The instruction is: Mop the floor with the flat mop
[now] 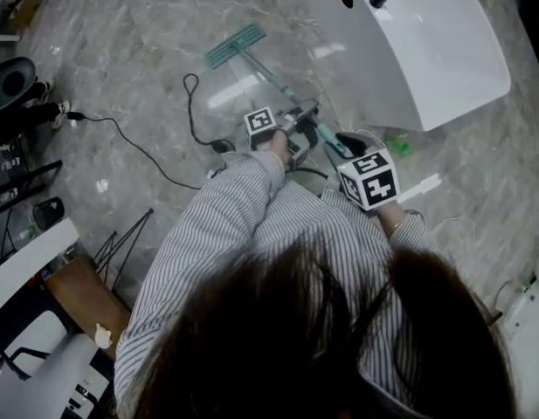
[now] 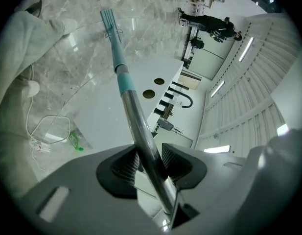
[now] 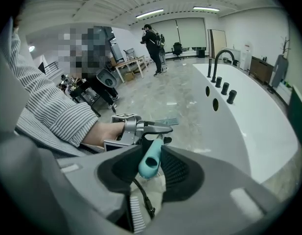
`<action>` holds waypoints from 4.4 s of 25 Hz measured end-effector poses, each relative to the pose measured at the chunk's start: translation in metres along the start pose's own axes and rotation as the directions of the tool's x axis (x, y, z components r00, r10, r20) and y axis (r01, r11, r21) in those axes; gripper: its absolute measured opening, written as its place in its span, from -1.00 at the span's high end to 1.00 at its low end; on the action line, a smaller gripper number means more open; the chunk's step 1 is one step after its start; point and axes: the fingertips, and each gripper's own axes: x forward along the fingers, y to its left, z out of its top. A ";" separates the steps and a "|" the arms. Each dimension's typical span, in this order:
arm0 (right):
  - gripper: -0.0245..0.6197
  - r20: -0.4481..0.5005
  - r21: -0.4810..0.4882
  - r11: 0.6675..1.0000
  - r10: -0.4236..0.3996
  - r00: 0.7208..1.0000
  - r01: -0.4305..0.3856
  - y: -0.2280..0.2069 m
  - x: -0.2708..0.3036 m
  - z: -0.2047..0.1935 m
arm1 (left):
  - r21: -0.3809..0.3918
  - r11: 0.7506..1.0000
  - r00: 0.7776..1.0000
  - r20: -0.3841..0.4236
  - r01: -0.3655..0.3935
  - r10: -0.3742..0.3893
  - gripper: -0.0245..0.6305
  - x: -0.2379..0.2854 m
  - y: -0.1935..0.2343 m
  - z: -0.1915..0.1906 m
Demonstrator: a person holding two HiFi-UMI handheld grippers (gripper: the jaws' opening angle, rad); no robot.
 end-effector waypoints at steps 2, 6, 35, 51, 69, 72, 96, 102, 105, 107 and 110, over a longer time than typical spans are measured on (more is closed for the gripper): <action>0.55 -0.003 0.004 1.000 0.001 1.000 -0.001 0.001 -0.006 -0.009 | 0.005 1.000 1.000 -0.027 -0.011 0.011 0.48 -0.001 0.000 -0.014; 0.55 0.000 0.009 1.000 0.003 1.000 -0.003 0.006 -0.008 -0.015 | -0.015 1.000 0.998 -0.057 -0.002 0.001 0.48 -0.004 0.003 -0.020; 0.51 0.003 0.030 1.000 0.006 1.000 -0.006 0.029 0.315 0.453 | 0.036 0.999 0.996 0.077 -0.038 0.036 0.52 0.006 -0.247 0.500; 0.54 -0.013 0.052 0.998 -0.043 0.999 0.043 -0.001 0.406 0.599 | 0.000 1.000 0.982 0.188 0.028 -0.027 0.52 0.038 -0.325 0.658; 0.55 -0.038 0.041 0.999 -0.023 0.999 0.025 0.003 0.346 0.438 | 0.055 0.998 0.988 0.157 -0.004 -0.004 0.55 0.025 -0.231 0.523; 0.54 -0.053 0.017 1.000 -0.023 0.998 0.024 0.005 0.324 0.381 | 0.055 0.998 0.985 0.174 0.007 -0.017 0.56 0.018 -0.196 0.478; 0.55 0.009 0.102 0.995 0.018 1.000 -0.019 0.014 0.035 0.013 | -0.090 0.992 0.995 0.062 0.089 -0.083 0.59 -0.014 -0.013 0.030; 0.55 -0.015 0.118 0.992 0.039 0.999 -0.037 0.015 0.002 0.001 | -0.080 0.994 0.997 0.030 0.068 -0.066 0.56 -0.014 -0.012 -0.007; 0.55 -0.017 0.126 0.991 0.042 0.999 -0.040 0.016 0.001 0.001 | -0.050 0.999 1.000 -0.002 0.018 -0.018 0.56 -0.016 0.004 -0.003; 0.55 -0.013 0.119 0.992 0.034 0.999 -0.032 0.017 0.000 0.006 | -0.041 0.999 1.000 -0.020 0.011 -0.012 0.56 -0.017 -0.002 -0.003; 0.56 -0.005 0.115 0.993 0.023 1.000 -0.022 0.016 0.000 0.013 | -0.027 1.000 0.999 -0.033 0.016 -0.017 0.55 -0.015 -0.017 -0.003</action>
